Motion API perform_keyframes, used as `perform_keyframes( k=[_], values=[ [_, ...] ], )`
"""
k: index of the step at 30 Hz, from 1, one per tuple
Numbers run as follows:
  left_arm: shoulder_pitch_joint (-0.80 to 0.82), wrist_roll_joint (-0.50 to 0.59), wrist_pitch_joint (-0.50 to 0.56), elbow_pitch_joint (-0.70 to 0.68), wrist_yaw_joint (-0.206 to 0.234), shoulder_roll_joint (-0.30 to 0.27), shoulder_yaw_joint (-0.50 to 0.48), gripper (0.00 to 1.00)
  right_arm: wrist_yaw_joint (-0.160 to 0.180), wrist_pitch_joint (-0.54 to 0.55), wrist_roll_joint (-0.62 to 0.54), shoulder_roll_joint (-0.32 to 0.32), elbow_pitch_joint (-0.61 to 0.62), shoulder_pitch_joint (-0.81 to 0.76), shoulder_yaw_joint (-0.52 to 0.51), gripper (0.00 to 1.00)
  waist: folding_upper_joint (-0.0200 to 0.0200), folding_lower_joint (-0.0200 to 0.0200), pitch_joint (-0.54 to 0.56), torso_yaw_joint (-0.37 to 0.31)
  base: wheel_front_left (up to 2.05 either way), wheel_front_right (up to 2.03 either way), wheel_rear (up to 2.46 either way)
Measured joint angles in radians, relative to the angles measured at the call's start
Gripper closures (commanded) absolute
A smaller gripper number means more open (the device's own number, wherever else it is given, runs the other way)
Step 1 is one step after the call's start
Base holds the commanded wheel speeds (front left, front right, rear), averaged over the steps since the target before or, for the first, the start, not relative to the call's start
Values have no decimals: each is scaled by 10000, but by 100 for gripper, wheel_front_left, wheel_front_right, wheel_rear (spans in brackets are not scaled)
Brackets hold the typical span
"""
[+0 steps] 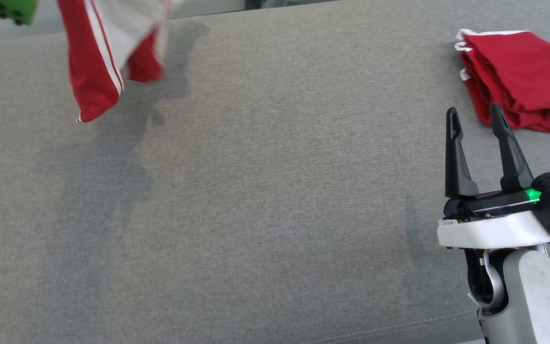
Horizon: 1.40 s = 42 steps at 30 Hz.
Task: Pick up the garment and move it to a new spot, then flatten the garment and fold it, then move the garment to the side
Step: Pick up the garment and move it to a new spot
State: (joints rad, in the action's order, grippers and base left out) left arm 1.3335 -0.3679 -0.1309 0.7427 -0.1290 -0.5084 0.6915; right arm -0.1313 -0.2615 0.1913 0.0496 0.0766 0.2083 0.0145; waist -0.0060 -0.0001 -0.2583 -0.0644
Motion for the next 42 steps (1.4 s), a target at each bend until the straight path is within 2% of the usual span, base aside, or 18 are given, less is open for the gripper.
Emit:
perform_keyframes(
  k=[10, 17, 23, 27, 31, 32, 34, 35, 36, 42],
  values=[
    [-453, -826, 1197, -2481, -25, 652, 819, 100, 2, -2, 284, 4, 73, -205, -224, 0, 0, 0, 616, -881, 0, 0, 0],
    [-1453, -1191, 1388, -3145, 343, 928, 1005, 100, 2, -2, 514, 4, 119, -197, -58, 0, 0, 0, 491, -1278, 0, 0, 0],
    [-2476, -1331, 771, -2541, 593, 1737, 1348, 100, 2, -2, 617, 4, 90, -70, 96, 0, 0, 0, 69, -1512, 0, 0, 0],
    [-2996, -1501, 188, -1459, 679, 2445, 1501, 100, 2, -2, 642, 0, 67, 98, 290, 0, 0, 0, -201, -1736, 0, 0, 0],
    [-3141, -1569, -449, -136, 849, 2823, 1450, 100, 2, -2, 700, 2, 36, 192, 428, 0, 0, 0, -431, -2022, 0, 0, 0],
    [-3141, -1569, -587, 178, 880, 2895, 1423, 97, 2, -2, 700, 6, 29, 214, 456, 0, 0, 0, -484, -2097, 0, 0, 0],
    [-3141, -1605, -775, 755, 915, 3026, 1388, 57, 2, -2, 702, 4, 27, 218, 489, 0, 0, 0, -586, -2235, 0, 0, 0],
    [-3142, -1674, -855, 1005, 913, 3110, 1356, 22, 2, -2, 702, 6, 21, 217, 499, 0, 0, 0, -636, -2299, 0, 0, 0],
    [-3141, -1755, -932, 1244, 909, 3198, 1323, 0, 2, -2, 702, 4, 15, 216, 506, 0, -1, 0, -679, -2355, 0, 0, 0],
    [-3101, -1843, -1231, 2184, 786, 3684, 1181, 0, 2, -2, 604, 4, -40, 201, 458, 0, 0, 0, -732, -2463, 0, 0, 0]
  ],
)
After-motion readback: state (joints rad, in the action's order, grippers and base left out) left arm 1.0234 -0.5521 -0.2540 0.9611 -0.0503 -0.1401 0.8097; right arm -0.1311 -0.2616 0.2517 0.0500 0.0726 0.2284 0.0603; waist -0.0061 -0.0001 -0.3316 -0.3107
